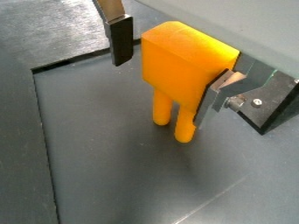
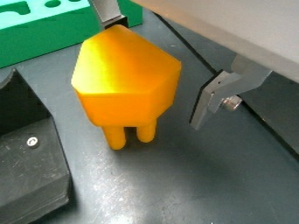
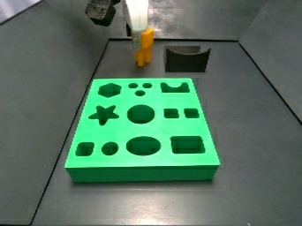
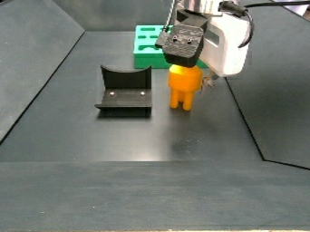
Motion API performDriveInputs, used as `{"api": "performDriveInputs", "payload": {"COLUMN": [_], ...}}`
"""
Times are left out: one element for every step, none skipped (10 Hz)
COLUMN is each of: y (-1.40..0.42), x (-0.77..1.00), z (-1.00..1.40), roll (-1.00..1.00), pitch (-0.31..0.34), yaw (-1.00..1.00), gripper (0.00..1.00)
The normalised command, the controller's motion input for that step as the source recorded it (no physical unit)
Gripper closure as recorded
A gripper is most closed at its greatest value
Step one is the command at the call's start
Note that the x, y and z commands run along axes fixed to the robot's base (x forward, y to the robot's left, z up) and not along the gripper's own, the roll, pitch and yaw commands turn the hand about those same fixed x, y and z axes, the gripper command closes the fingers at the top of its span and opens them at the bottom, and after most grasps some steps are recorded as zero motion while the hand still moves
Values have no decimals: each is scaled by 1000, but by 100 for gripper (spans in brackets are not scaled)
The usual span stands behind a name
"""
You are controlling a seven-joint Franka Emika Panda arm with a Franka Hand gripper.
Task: Pick up the 3 prong object. Move up. Move to above the board. Insert the 3 prong object.
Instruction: Pick up the 3 prong object.
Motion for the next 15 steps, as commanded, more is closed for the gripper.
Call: {"api": "performDriveInputs", "payload": {"y": [0, 40, 40, 26, 0, 0, 0, -29, 0, 0, 0, 0, 0, 0, 0], "x": [469, 446, 263, 14, 0, -46, -260, -26, 0, 0, 0, 0, 0, 0, 0], "z": [0, 0, -31, -51, 0, 0, 0, 0, 0, 0, 0, 0, 0, 0, 0], "roll": [-130, -143, -113, -56, -1, 0, 0, 0, 0, 0, 0, 0, 0, 0, 0], "pitch": [-41, -66, -76, -54, 0, 0, -46, 0, 0, 0, 0, 0, 0, 0, 0], "yaw": [0, -83, -126, -54, -17, 0, 0, 40, 0, 0, 0, 0, 0, 0, 0], "gripper": [0, 0, 0, 0, 0, 0, 0, 0, 100, 100, 100, 100, 100, 100, 100]}}
